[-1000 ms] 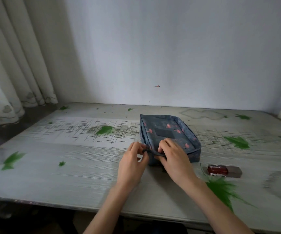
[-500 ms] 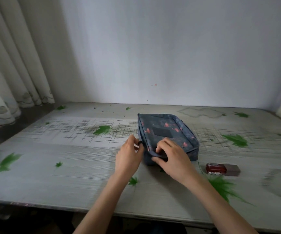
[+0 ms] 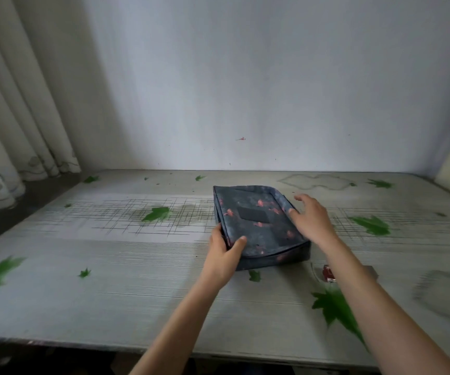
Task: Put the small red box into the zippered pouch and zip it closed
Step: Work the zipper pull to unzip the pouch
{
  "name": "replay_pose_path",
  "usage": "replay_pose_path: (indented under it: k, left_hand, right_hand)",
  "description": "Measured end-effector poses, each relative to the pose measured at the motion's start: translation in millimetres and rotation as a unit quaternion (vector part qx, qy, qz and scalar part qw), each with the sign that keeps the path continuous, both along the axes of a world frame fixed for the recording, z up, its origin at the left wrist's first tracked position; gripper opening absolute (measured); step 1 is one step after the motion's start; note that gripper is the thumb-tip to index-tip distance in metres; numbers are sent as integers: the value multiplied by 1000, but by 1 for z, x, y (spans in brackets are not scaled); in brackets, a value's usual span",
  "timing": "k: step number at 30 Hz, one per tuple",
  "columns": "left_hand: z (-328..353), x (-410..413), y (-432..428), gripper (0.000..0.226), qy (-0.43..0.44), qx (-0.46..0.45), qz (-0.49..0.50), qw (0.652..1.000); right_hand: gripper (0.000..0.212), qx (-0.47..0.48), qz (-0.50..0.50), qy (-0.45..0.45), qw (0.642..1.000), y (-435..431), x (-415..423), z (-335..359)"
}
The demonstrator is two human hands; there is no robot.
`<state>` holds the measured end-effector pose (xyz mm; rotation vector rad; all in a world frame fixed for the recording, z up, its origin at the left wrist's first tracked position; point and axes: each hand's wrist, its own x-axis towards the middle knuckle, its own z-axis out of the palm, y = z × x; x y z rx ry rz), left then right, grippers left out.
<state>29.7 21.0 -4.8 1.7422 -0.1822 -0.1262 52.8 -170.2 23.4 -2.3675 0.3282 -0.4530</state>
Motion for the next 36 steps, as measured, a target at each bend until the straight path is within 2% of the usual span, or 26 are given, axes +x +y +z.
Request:
replay_pose_path:
  k: [3, 5, 8, 12, 15, 18, 20, 23, 26, 29, 33, 36]
  left_hand:
    - [1, 3, -3, 48, 1, 1, 2, 1000]
    - [2, 6, -1, 41, 4, -1, -2, 1000]
    - [4, 17, 7, 36, 11, 7, 6, 1000]
    - [7, 40, 17, 46, 36, -42, 67, 996]
    - [7, 52, 24, 46, 49, -118, 147, 981]
    - [3, 53, 25, 51, 56, -152, 179, 970]
    - [-1, 49, 24, 59, 65, -161, 192, 966]
    - [-10, 41, 21, 61, 68, -181, 206, 959]
    - [-16, 31, 17, 51, 65, -212, 194, 956]
    - [-18, 23, 11, 54, 67, -232, 161, 957]
    - [-19, 20, 12, 57, 37, -193, 144, 970]
    - [-20, 24, 18, 61, 35, -175, 134, 975]
  right_hand:
    - [31, 44, -14, 49, 998, -4, 10, -4]
    - [23, 43, -27, 37, 998, -5, 11, -8]
    - [20, 48, -39, 14, 998, -6, 9, -12]
    - [37, 89, -4, 45, 995, -3, 3, -14]
    - [42, 170, 47, 62, 982, 4, -3, -16]
    - [25, 236, 56, 63, 968, 14, -12, -22]
    - [15, 321, 56, 71, 943, 19, -19, -22]
    - [13, 407, 61, 78, 908, 27, -27, -22]
    - [11, 448, 68, 66, 889, 42, -34, -26]
    - [10, 462, 75, 48, 882, 60, -38, -31]
    - [12, 473, 94, 33, 876, 80, -40, -34]
    - [14, 476, 133, 61, 867, 80, -43, -31]
